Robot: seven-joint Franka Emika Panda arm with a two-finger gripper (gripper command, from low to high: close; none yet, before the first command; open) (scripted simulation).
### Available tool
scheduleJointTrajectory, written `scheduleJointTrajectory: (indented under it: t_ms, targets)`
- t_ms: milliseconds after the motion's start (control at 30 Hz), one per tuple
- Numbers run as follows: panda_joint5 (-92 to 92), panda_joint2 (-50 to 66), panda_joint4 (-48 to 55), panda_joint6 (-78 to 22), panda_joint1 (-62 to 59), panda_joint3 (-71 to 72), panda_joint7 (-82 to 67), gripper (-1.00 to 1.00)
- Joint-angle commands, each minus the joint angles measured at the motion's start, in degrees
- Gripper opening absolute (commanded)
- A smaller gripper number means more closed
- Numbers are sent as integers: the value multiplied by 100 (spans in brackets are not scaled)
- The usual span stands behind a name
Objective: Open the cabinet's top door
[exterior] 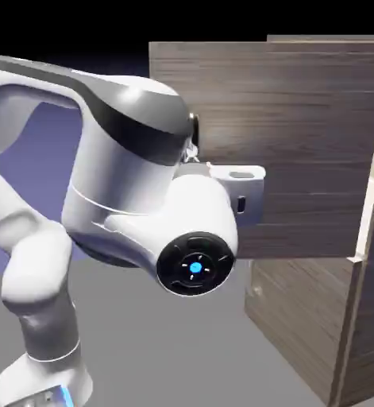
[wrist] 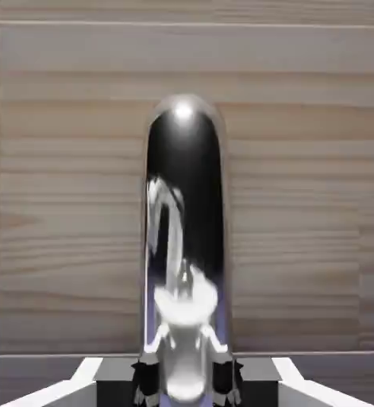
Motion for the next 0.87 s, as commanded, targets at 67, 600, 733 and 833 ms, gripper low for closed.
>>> scheduleJointTrajectory:
  t_ms: [67,600,733,833]
  targets:
    - [-27,526,508,-591,496,-623,-252,-100]
    - [-325,784,1729,-1417,3588,-3585,-392,-100]
    - [-573,259,2087,-1350,4419,-4086,-90,-100]
    - [-774,-192,2476,-1378,5042,-4404,182,-100]
